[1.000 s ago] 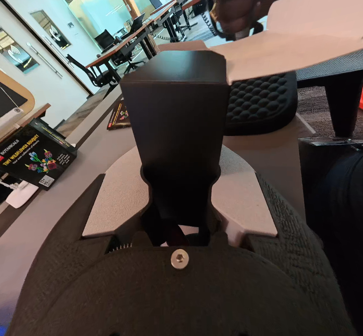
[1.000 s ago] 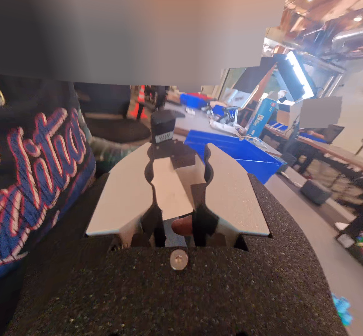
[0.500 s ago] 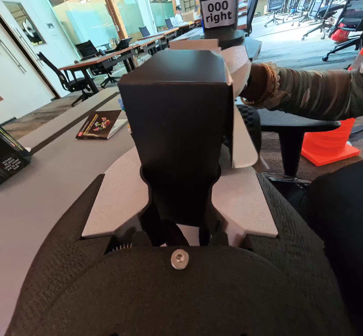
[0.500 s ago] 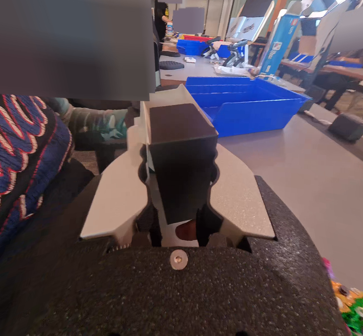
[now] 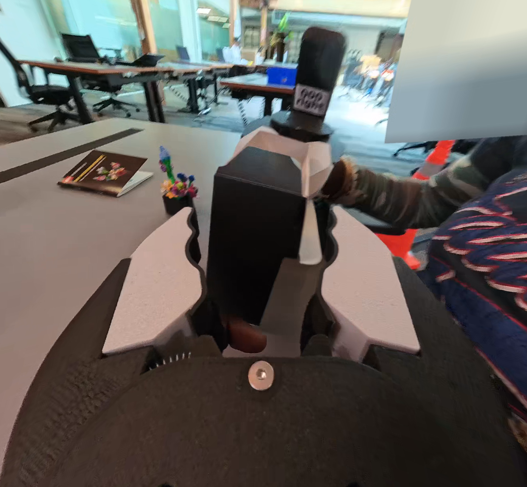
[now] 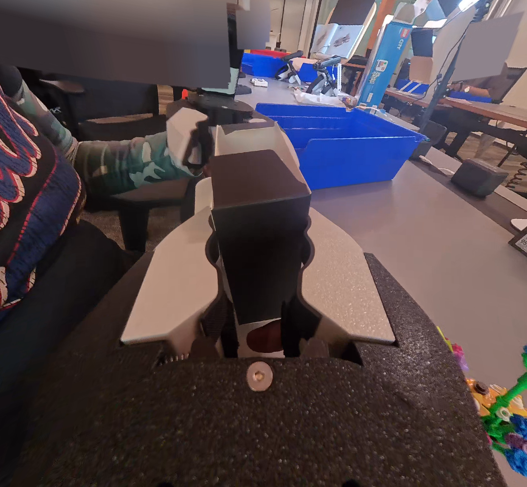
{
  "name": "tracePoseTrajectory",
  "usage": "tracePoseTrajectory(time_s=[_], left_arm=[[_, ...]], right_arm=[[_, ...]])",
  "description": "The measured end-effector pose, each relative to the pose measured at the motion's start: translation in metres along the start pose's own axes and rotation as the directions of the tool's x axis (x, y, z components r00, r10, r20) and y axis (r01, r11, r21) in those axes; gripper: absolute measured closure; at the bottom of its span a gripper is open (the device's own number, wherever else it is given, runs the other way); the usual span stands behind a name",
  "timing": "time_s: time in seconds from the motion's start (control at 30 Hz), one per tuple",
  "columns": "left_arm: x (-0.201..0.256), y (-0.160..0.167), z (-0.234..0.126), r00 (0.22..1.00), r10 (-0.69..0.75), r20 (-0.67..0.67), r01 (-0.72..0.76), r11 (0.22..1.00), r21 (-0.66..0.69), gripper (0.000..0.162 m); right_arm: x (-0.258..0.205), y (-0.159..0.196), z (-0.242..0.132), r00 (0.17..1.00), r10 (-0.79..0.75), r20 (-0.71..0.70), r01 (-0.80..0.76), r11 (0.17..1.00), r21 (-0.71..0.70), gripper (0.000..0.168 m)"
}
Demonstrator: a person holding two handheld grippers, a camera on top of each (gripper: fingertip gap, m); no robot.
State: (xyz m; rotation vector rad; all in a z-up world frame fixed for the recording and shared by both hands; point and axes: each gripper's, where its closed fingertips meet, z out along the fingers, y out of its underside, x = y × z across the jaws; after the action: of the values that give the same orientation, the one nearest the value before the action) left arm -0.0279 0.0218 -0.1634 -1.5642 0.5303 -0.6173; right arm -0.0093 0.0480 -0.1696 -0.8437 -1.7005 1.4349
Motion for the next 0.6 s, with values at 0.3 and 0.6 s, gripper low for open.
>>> tracePoseTrajectory(time_s=[0.3,0.6], left_arm=[[-0.009,0.016,0.011,0.983,0.124,0.133,-0.120,0.992,-0.035,0.105],[-0.036,0.012,0.006,0.805,0.354,0.476,-0.312,0.935,-0.168,0.105]], right_arm=[[0.005,0.018,0.004,0.999,0.035,-0.028,-0.038,0.994,-0.098,0.106],[0.028,-0.024,-0.024,0.844,-0.273,-0.462,0.207,0.960,-0.189,0.127]])
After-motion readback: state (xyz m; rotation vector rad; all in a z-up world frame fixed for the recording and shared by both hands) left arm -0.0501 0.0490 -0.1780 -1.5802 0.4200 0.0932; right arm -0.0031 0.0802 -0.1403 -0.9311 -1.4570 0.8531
